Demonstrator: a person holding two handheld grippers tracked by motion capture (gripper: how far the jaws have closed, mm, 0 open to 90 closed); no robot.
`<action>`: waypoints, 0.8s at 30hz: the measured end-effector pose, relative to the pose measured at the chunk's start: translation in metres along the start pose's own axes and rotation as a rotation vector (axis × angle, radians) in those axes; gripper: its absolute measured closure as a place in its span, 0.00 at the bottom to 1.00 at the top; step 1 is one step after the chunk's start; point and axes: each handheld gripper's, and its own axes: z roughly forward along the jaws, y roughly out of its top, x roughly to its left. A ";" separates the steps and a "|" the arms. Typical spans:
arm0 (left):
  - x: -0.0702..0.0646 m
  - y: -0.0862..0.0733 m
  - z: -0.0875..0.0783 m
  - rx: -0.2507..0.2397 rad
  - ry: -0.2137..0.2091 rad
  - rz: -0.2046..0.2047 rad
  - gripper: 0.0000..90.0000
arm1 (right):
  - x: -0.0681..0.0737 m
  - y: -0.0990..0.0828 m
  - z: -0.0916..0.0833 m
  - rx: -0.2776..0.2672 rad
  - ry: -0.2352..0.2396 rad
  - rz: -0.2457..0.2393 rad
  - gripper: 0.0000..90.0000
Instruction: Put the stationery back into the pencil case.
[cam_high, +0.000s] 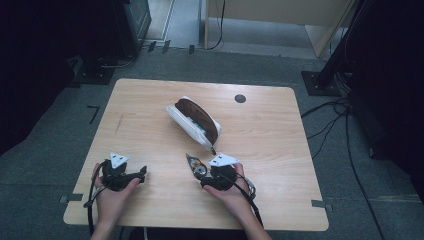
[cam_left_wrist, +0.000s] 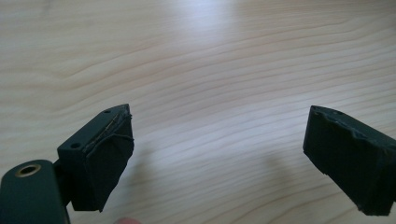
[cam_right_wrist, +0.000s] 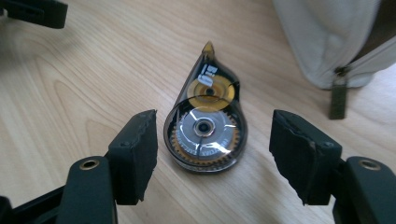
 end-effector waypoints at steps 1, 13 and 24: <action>-0.005 0.003 0.002 -0.011 -0.007 0.009 0.11 | 0.001 -0.001 0.003 0.008 -0.004 -0.003 0.36; -0.042 0.029 0.021 -0.071 -0.174 0.106 0.43 | 0.006 -0.001 0.020 0.032 -0.043 -0.076 0.43; -0.060 0.025 0.026 -0.081 -0.263 0.201 0.49 | 0.000 -0.008 0.007 0.022 0.000 -0.103 0.46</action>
